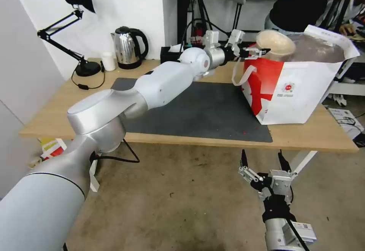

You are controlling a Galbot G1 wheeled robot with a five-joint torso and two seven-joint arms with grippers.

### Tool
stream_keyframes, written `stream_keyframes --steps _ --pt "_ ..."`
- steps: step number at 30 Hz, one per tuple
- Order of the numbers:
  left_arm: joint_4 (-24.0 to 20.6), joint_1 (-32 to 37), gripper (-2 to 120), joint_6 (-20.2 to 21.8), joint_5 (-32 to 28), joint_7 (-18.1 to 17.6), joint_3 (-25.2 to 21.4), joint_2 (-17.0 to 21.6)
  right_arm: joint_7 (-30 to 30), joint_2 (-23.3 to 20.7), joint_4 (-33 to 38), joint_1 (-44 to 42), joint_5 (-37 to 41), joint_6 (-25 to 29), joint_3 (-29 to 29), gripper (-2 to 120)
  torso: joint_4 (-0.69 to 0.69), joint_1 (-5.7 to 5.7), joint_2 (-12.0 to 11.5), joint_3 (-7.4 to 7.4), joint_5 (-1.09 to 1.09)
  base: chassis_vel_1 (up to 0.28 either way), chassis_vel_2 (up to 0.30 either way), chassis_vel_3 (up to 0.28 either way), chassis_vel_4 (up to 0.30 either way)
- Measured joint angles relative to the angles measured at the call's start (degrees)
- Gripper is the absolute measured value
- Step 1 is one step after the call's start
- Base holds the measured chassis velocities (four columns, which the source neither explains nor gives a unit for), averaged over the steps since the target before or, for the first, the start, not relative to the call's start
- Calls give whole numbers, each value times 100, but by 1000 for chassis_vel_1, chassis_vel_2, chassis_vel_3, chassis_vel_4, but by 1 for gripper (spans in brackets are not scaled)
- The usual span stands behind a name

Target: Pick up the trash from the table and place it into the takeout bag.

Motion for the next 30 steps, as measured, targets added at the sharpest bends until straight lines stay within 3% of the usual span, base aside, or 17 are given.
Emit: stream_keyframes --steps 22,30 --pt "-153 -79 100 1 39 -32 65 77 0 0 0 0 0 0 0 100 0 1 0 0 0 0 0 0 0" --pt "-497 -189 100 -15 36 -199 -204 248 0 0 0 0 0 0 0 100 0 1 0 0 0 0 0 0 0"
